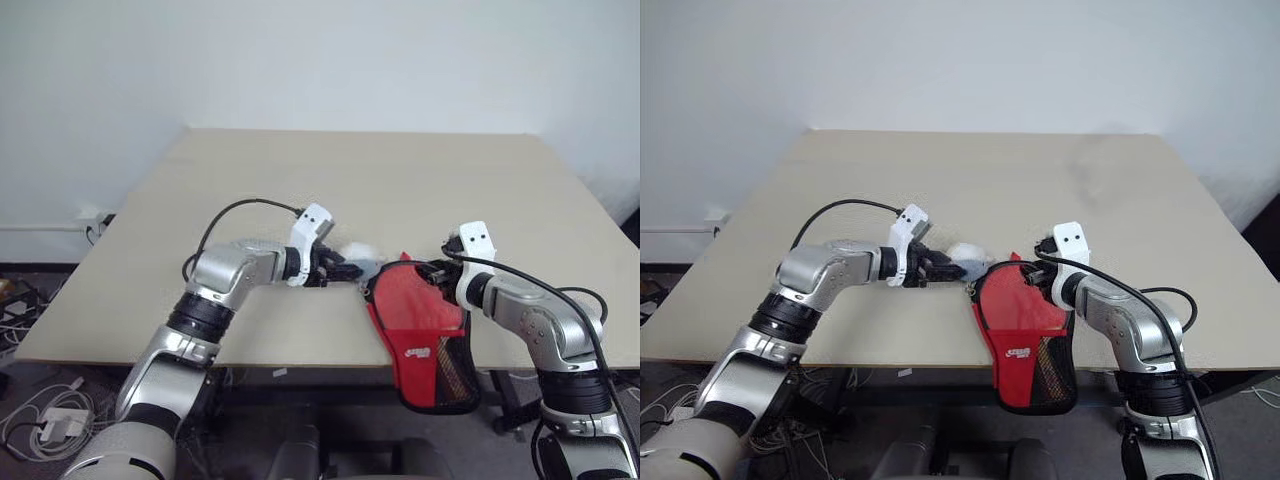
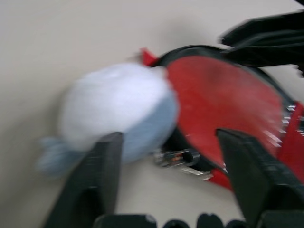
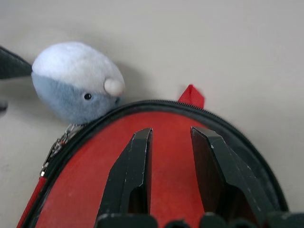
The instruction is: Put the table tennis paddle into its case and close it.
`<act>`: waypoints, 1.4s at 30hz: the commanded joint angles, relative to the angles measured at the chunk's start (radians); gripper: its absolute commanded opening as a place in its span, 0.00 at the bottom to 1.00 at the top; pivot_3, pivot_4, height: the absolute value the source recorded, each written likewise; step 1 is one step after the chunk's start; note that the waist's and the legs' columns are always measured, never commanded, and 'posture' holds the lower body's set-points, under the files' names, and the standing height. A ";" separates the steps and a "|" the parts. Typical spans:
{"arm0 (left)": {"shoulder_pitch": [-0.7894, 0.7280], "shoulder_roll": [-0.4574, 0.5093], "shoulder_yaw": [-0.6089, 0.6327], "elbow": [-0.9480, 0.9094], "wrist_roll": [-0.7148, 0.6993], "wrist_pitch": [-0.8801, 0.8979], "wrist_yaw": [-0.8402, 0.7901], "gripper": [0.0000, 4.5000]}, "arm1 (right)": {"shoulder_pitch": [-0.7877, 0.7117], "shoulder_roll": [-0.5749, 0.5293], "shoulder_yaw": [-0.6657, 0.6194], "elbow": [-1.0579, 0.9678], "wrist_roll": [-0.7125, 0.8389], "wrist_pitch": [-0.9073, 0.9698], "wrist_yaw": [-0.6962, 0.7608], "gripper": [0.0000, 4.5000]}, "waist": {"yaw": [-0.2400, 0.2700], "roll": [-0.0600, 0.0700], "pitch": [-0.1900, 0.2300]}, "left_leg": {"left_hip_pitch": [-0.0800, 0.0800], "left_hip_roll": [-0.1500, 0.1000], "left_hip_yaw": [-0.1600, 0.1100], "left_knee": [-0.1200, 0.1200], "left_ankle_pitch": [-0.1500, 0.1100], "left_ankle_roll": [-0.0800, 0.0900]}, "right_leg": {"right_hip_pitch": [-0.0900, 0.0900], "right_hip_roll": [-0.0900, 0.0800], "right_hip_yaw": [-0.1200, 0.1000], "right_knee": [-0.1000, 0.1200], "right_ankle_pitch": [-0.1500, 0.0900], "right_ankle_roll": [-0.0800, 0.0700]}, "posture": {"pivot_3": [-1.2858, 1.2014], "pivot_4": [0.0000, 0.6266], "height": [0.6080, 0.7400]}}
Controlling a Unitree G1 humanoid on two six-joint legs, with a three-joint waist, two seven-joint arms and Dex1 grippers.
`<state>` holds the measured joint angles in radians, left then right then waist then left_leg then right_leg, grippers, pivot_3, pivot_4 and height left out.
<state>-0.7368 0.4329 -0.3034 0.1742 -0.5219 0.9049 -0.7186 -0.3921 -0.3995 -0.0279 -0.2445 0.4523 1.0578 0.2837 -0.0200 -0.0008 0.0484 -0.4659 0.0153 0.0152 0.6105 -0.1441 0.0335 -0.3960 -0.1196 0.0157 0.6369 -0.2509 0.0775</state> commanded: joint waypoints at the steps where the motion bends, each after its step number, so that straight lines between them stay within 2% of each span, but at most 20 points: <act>1: 0.023 -0.017 -0.004 -0.129 0.005 -0.011 -0.030 0.98 | -0.047 0.012 -0.065 -0.009 -0.012 -0.037 -0.032 0.30 | 0.000 0.000 0.000 | 0.000 0.000 0.000 0.000 0.000 0.000 | 0.000 0.000 0.000 0.000 0.000 0.000 | 0.52 0.00 0.81; 4: 0.062 -0.035 -0.075 -0.203 0.038 -0.026 -0.052 0.99 | -0.098 0.027 -0.139 0.030 -0.020 -0.050 -0.080 0.30 | 0.000 0.000 0.000 | 0.000 0.000 0.000 0.002 0.000 0.000 | 0.001 0.000 0.000 0.002 0.000 0.000 | 0.52 0.00 0.81; 8: 0.090 -0.089 -0.168 -0.222 0.120 -0.076 -0.031 0.99 | -0.137 0.027 -0.177 0.064 -0.032 -0.059 -0.100 0.30 | 0.001 0.000 0.000 | 0.002 0.000 0.000 0.004 0.000 0.000 | 0.003 0.000 0.000 0.002 0.000 0.000 | 0.52 0.00 0.81; 14: 0.112 -0.184 -0.279 -0.149 0.274 -0.204 0.009 0.99 | -0.151 0.028 -0.175 0.090 -0.044 -0.065 -0.102 0.30 | 0.001 0.001 0.000 | 0.002 0.000 0.000 0.004 0.001 0.001 | 0.003 0.000 0.000 0.002 0.000 0.000 | 0.52 0.00 0.81; 19: 0.118 -0.246 -0.300 -0.063 0.349 -0.236 0.033 0.99 | -0.163 0.052 -0.166 0.123 -0.007 -0.050 -0.056 0.30 | -0.002 0.001 0.000 | 0.002 0.000 -0.001 0.004 0.001 0.003 | 0.003 0.001 0.000 0.003 0.000 0.000 | 0.52 0.00 0.81; 23: 0.133 -0.243 -0.281 -0.072 0.373 -0.257 0.021 0.99 | -0.193 0.042 -0.133 0.140 -0.022 -0.058 -0.029 0.30 | -0.002 0.001 0.000 | 0.002 0.000 -0.001 0.005 0.002 0.003 | 0.004 0.000 0.000 0.003 0.000 0.000 | 0.52 0.00 0.81; 26: 0.151 -0.205 -0.227 -0.136 0.347 -0.262 -0.007 0.99 | -0.212 0.028 -0.119 0.164 -0.035 -0.062 -0.015 0.30 | -0.002 0.001 -0.001 | 0.002 0.000 -0.001 0.005 0.002 0.003 | 0.004 0.000 0.000 0.003 0.000 0.000 | 0.52 0.00 0.81; 32: 0.167 -0.109 -0.031 -0.318 0.167 -0.188 -0.130 0.99 | -0.154 -0.017 -0.040 0.153 -0.033 0.033 0.037 0.30 | -0.002 0.001 0.000 | 0.002 0.000 -0.001 0.005 0.002 0.003 | 0.003 0.001 0.000 0.003 0.000 0.000 | 0.52 0.00 0.81; 36: 0.083 -0.047 0.091 -0.213 0.153 -0.196 -0.137 0.99 | -0.112 -0.015 -0.023 0.090 -0.012 0.077 0.060 0.30 | -0.002 0.001 0.000 | 0.002 0.000 -0.001 0.005 0.002 0.003 | 0.004 0.000 0.000 0.003 0.000 0.000 | 0.52 0.00 0.81; 42: -0.080 -0.050 0.100 0.136 0.291 -0.327 -0.051 0.99 | -0.091 0.001 0.000 0.055 0.001 0.121 0.072 0.30 | -0.001 0.001 0.000 | 0.002 0.000 -0.002 0.008 0.002 0.003 | 0.005 0.001 -0.001 0.004 0.000 0.001 | 0.52 0.00 0.81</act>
<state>-0.7737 0.3924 -0.2138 0.2599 -0.2635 0.6327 -0.7825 -0.4784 -0.4014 -0.0250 -0.1457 0.4374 1.1742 0.3469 -0.0206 0.0002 0.0479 -0.4637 0.0154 0.0137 0.6179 -0.1423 0.0366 -0.3915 -0.1185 0.0147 0.6406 -0.2502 0.0789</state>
